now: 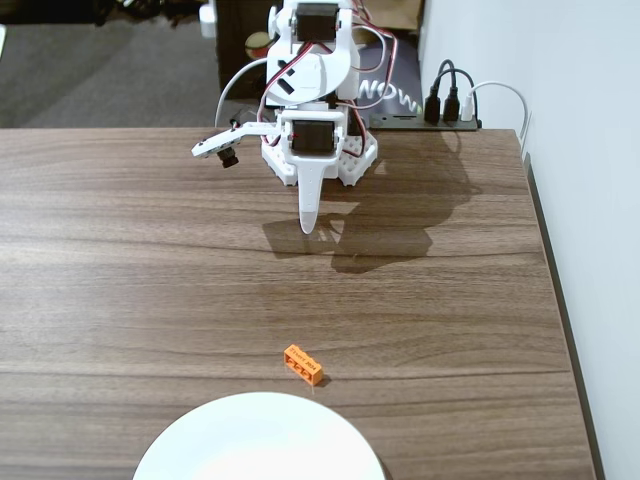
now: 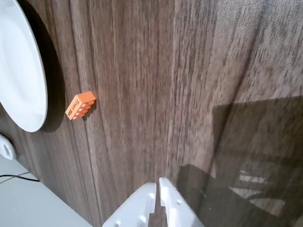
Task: Grasp a lego block and put it on the plate.
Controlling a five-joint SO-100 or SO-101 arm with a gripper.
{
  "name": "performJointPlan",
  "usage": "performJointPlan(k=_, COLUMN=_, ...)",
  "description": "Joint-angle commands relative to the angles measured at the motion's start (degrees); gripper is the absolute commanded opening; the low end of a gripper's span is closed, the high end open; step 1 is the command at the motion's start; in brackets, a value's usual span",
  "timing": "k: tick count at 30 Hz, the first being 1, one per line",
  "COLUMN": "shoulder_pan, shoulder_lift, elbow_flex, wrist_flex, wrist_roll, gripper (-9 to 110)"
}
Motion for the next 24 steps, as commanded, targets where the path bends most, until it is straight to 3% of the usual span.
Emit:
performJointPlan(k=1, shoulder_pan=-0.5, shoulder_lift=-0.3, elbow_flex=-0.4, wrist_flex=0.3, wrist_roll=0.3, gripper=1)
performJointPlan(k=12, shoulder_pan=0.3, shoulder_lift=-2.6, elbow_flex=-0.5, wrist_flex=-2.1, wrist_roll=0.0, gripper=1)
performJointPlan(k=24, shoulder_pan=3.1, shoulder_lift=-18.8, elbow_flex=-10.7, wrist_flex=-7.7, wrist_roll=-15.6, gripper=1)
